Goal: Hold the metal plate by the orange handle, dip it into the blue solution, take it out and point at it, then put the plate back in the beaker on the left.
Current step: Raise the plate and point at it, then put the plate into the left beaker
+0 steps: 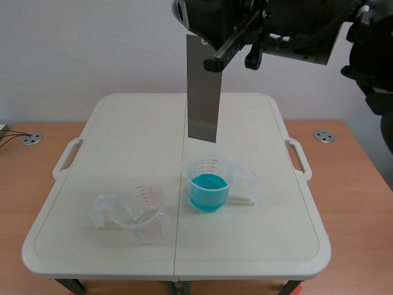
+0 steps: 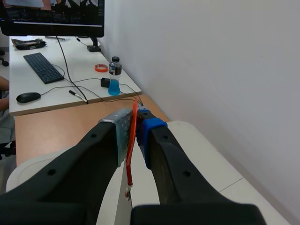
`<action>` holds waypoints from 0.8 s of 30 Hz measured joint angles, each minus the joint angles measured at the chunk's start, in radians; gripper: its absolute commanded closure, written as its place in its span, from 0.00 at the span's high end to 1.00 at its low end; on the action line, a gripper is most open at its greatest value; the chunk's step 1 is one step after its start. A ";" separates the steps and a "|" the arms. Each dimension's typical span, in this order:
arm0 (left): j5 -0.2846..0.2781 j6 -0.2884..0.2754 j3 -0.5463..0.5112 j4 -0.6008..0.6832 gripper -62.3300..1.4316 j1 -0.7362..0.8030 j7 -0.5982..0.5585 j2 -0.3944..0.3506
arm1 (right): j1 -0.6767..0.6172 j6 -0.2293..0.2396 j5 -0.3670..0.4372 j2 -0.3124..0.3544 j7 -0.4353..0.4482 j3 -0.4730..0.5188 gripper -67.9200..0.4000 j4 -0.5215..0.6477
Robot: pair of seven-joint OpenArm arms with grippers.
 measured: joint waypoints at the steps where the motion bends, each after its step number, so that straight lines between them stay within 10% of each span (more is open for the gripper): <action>1: 0.000 -0.018 0.008 -0.024 0.07 -0.001 0.000 0.004 | 0.008 0.000 0.000 0.000 0.000 -0.012 0.02 0.000; 9: -0.008 -0.190 0.124 -0.148 0.07 -0.032 -0.037 0.073 | 0.019 0.000 0.003 -0.007 0.029 -0.079 0.02 0.000; 24: 0.072 -0.210 0.309 -0.329 0.07 -0.185 -0.029 0.297 | 0.018 0.000 -0.035 -0.071 0.027 -0.214 0.02 0.000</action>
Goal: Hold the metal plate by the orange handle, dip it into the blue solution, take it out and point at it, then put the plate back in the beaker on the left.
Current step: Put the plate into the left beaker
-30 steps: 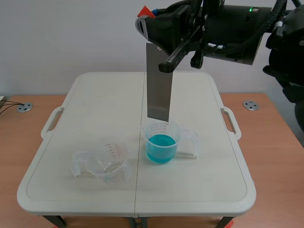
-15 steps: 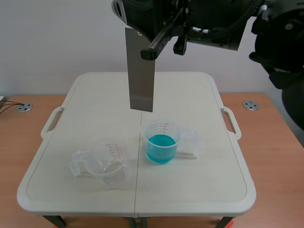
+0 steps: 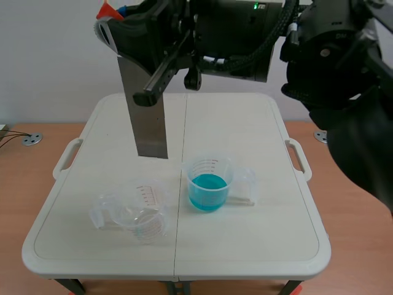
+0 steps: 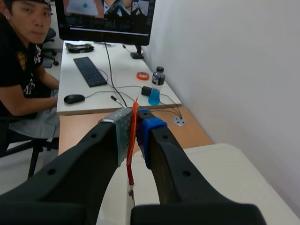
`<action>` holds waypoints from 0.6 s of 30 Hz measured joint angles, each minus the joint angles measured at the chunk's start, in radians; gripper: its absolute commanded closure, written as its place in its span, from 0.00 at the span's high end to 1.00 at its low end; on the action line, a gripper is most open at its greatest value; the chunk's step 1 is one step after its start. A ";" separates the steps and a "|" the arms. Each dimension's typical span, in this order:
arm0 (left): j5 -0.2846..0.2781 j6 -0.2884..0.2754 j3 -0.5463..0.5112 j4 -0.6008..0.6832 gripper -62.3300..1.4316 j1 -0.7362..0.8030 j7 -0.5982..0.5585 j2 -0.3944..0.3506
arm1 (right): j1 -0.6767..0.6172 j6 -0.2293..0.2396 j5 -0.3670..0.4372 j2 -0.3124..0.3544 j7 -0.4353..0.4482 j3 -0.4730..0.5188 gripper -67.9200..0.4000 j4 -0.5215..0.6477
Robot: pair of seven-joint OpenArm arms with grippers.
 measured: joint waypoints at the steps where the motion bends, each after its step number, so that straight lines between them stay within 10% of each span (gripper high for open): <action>1: 0.000 0.000 0.008 -0.003 0.07 -0.006 0.000 -0.001 | 0.000 0.000 0.000 -0.002 0.001 -0.010 0.02 0.000; 18: -0.001 0.000 0.027 -0.012 0.07 -0.040 0.000 -0.006 | 0.000 -0.027 -0.080 -0.035 0.002 -0.124 0.02 0.000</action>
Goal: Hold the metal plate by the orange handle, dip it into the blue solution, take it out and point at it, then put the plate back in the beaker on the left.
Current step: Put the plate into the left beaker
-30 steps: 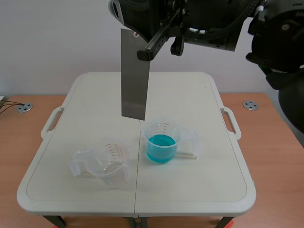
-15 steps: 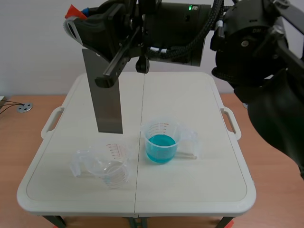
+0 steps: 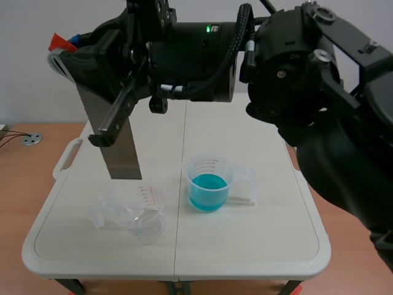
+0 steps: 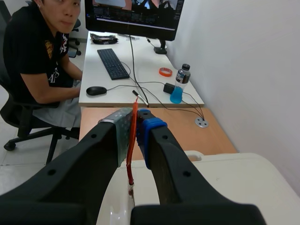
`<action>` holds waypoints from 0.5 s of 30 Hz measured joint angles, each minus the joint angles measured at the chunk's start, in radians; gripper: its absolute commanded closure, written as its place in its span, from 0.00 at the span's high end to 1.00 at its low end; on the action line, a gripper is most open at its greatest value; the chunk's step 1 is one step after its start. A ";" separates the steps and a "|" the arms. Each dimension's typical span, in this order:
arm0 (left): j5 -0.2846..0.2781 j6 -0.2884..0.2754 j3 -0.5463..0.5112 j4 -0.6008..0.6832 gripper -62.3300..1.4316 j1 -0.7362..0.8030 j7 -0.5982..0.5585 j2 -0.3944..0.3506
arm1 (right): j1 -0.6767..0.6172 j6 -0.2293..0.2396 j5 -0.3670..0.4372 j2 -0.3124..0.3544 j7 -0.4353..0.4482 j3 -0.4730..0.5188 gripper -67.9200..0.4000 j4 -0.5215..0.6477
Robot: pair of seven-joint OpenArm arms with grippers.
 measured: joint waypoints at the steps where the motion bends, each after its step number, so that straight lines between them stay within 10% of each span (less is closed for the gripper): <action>1: 0.000 0.000 0.000 0.000 0.07 0.000 0.000 0.000 | 0.000 -0.015 0.000 0.000 0.000 -0.006 0.02 0.000; 15: -0.015 0.000 0.000 -0.041 0.07 -0.006 0.000 0.000 | 0.000 -0.060 -0.033 -0.034 0.001 -0.057 0.02 -0.003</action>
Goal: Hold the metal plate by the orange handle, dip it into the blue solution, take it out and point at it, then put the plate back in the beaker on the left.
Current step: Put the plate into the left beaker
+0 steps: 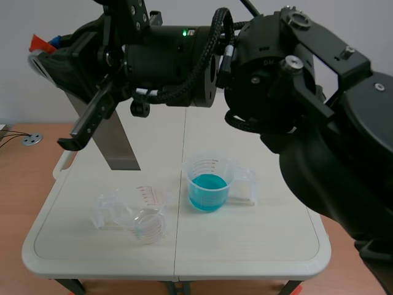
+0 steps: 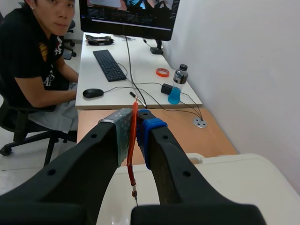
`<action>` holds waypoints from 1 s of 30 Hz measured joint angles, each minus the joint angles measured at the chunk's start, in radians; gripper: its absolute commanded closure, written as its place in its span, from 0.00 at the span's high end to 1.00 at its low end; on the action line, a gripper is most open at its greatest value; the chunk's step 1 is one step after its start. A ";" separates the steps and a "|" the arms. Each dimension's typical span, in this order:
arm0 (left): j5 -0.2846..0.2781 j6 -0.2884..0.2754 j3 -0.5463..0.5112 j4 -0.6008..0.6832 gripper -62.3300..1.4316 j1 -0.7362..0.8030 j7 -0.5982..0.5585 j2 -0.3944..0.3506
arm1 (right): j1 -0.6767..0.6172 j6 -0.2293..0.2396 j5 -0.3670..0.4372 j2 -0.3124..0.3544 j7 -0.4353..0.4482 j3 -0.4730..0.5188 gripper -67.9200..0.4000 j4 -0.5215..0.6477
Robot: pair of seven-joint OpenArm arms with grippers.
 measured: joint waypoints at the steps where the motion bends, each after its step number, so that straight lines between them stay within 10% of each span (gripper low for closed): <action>1: 0.000 0.000 0.000 -0.003 0.07 0.000 0.000 0.000 | 0.000 0.000 -0.005 0.000 0.000 -0.002 0.02 0.000; 30: 0.000 0.000 0.000 -0.046 0.07 -0.002 0.000 0.000 | 0.000 0.000 -0.010 0.000 0.051 -0.004 0.02 -0.129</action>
